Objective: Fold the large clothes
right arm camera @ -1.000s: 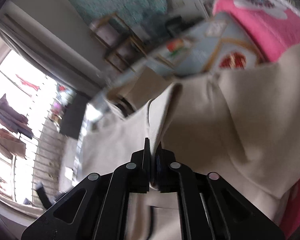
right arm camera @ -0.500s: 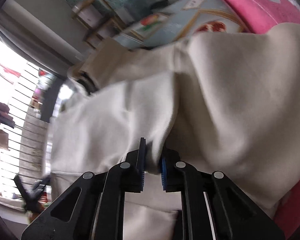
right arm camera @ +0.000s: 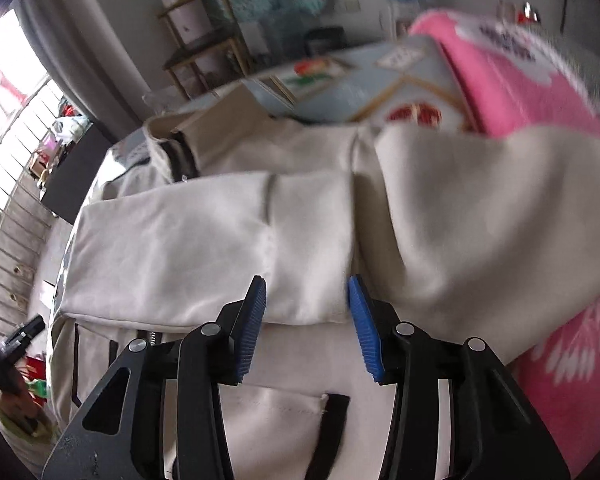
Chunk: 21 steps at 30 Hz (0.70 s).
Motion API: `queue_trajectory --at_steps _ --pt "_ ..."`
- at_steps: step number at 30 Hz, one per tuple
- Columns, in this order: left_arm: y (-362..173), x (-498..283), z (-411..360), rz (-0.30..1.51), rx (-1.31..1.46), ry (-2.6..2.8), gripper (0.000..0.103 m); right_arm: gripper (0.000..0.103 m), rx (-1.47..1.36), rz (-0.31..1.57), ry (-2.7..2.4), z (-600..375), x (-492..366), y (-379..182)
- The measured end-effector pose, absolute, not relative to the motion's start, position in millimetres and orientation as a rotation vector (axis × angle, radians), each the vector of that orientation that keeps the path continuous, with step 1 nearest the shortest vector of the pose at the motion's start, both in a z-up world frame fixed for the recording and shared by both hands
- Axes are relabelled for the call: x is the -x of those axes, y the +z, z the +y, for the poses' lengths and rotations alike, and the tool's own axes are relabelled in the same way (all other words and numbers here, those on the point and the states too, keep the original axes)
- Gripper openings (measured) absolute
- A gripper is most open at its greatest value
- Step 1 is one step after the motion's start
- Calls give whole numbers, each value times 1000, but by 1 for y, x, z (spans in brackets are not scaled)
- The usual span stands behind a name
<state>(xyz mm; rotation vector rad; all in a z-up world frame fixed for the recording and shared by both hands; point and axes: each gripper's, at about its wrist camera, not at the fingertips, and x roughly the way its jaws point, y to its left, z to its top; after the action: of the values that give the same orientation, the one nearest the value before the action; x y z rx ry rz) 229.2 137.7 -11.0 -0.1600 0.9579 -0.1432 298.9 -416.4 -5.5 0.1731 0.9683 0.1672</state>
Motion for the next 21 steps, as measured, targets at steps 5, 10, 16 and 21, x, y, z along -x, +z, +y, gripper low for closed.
queue_trajectory --at_steps 5,10,16,21 --pt "1 -263 154 962 319 -217 43 40 -137 986 230 -399 -307 -29" --pt "-18 -328 154 1051 423 -243 43 40 -132 996 186 -392 -306 -33" --pt "-49 -388 155 1133 592 -248 43 42 -167 938 144 -411 -278 -9" --pt "-54 -407 151 1119 619 -250 10 42 -244 939 127 -430 -258 -10"
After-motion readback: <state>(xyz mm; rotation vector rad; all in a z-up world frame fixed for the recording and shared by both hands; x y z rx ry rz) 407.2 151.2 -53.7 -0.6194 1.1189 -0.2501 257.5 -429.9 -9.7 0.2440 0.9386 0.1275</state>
